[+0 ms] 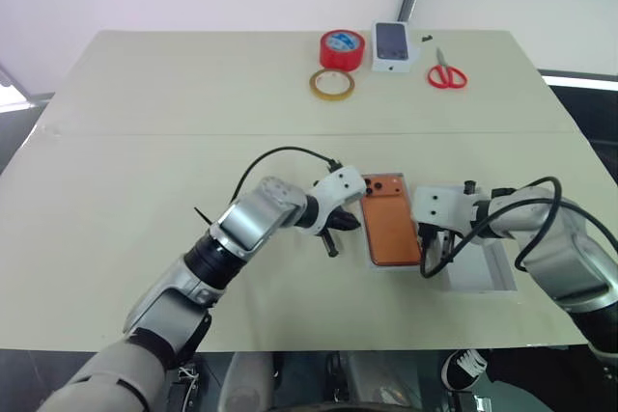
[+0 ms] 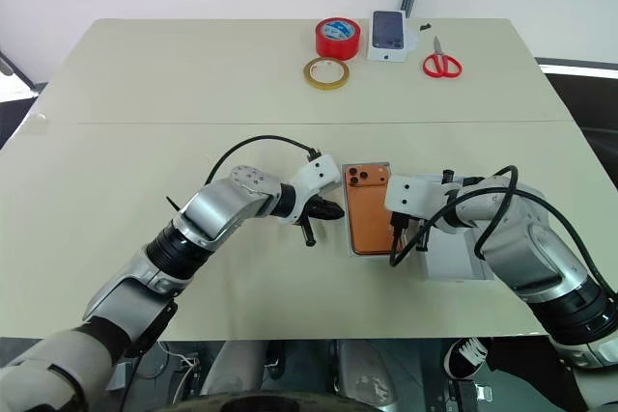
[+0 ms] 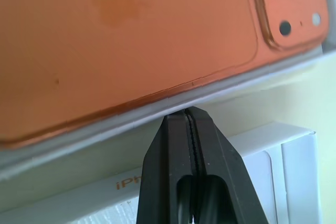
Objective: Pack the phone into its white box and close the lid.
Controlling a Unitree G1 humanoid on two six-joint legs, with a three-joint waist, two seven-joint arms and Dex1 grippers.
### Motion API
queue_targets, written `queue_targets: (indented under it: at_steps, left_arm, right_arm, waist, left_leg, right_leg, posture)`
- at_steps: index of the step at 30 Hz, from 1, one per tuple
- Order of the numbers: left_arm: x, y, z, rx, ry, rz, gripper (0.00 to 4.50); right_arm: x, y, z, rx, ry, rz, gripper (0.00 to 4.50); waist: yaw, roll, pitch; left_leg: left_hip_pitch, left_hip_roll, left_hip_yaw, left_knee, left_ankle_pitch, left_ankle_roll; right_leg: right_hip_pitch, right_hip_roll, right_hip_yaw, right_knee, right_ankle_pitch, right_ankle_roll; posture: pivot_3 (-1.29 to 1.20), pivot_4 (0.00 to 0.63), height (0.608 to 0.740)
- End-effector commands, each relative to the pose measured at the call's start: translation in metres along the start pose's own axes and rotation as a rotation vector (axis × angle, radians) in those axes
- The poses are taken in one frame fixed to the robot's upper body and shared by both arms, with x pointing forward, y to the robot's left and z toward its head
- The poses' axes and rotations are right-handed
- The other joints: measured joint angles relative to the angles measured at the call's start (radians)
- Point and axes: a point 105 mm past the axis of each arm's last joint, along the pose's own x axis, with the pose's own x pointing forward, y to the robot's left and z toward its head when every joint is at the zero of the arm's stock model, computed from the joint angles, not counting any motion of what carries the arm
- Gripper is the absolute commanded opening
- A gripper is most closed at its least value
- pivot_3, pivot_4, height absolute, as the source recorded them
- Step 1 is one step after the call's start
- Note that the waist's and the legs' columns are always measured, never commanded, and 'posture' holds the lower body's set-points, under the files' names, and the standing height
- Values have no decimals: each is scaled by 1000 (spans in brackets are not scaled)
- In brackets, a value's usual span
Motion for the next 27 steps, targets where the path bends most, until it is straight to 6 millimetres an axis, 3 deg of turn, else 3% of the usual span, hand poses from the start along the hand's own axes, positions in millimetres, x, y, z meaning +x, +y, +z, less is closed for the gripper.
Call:
queue_targets:
  at_steps: [1,11,27]
  left_arm:
    - [-1,2,18,30,-59,28,27]
    - [-8,-14,17,60,-60,-37,27]
    - [-3,-27,16,68,-55,-84,27]
  right_arm:
    - [-5,-3,14,-55,-56,-16,0]
    - [-5,-14,5,-47,-28,-55,0]
    - [-10,-25,0,-41,-11,-84,0]
  waist:
    - [-1,0,0]
    - [-2,0,0]
    - [2,0,0]
  left_leg:
    - [0,0,0,0,0,0]
    - [0,0,0,0,0,0]
    - [0,0,0,0,0,0]
  right_leg:
    - [0,0,0,0,0,0]
    - [0,0,0,0,0,0]
    - [0,0,0,0,0,0]
  posture:
    - [0,150,740]
    - [0,150,740]
    - [0,150,740]
